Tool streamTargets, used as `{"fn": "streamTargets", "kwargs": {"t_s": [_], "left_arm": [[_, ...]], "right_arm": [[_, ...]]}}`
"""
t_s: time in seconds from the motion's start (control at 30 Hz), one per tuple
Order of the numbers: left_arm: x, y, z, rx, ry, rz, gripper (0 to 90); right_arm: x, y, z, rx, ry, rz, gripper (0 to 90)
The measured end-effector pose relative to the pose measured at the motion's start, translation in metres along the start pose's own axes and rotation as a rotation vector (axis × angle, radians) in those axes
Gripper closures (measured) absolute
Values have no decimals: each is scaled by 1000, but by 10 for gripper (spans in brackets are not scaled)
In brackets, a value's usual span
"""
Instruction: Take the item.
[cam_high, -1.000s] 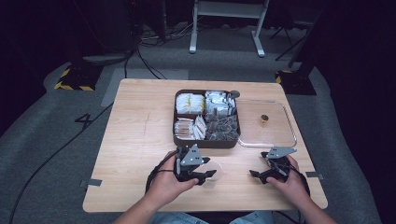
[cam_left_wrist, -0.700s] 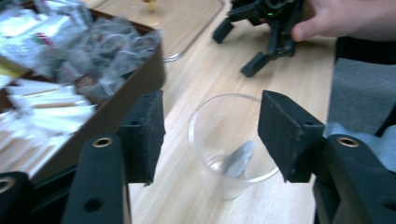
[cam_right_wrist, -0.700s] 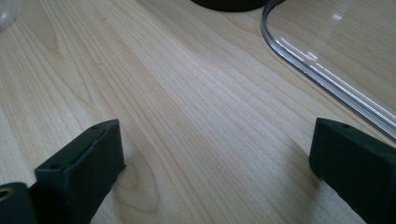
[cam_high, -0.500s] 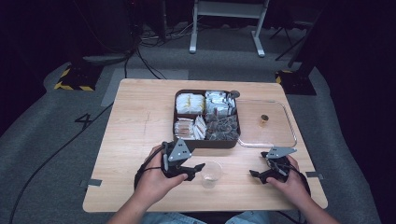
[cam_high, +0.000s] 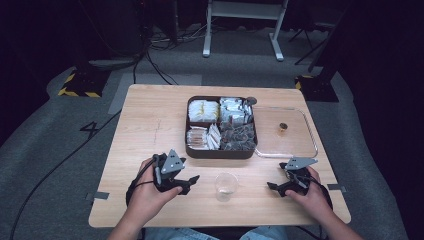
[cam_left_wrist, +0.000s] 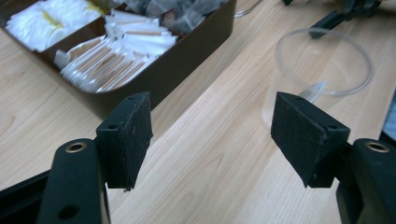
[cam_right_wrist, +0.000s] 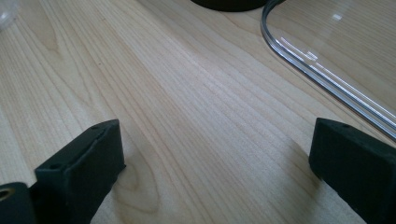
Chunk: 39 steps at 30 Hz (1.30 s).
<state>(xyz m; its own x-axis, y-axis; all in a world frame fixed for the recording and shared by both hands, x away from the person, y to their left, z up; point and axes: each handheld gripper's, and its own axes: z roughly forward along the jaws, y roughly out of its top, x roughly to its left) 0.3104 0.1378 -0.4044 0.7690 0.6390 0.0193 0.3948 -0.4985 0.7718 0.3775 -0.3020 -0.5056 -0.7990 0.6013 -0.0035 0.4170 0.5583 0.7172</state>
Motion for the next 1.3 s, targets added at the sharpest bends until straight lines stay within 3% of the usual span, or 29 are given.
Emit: {"fn": "streamTargets", "kwargs": {"t_s": [0.37, 0.5, 0.8, 1.1, 1.2, 1.3], "left_arm": [[23, -30, 3, 68, 71, -42, 287], [31, -42, 6, 107, 116, -50, 289], [43, -69, 11, 150, 135, -111, 290], [46, -90, 16, 167, 107, -174, 286], [51, -95, 18, 173, 106, -174, 272], [57, -101, 20, 208, 126, -166, 251]], "right_arm": [[0, 0, 0, 0, -3, 2, 32], [0, 0, 0, -1, -3, 2, 33], [0, 0, 0, -1, -3, 2, 32], [0, 0, 0, 0, -3, 2, 33], [0, 0, 0, 0, -2, 2, 32], [0, 0, 0, -1, -3, 2, 33]]}}
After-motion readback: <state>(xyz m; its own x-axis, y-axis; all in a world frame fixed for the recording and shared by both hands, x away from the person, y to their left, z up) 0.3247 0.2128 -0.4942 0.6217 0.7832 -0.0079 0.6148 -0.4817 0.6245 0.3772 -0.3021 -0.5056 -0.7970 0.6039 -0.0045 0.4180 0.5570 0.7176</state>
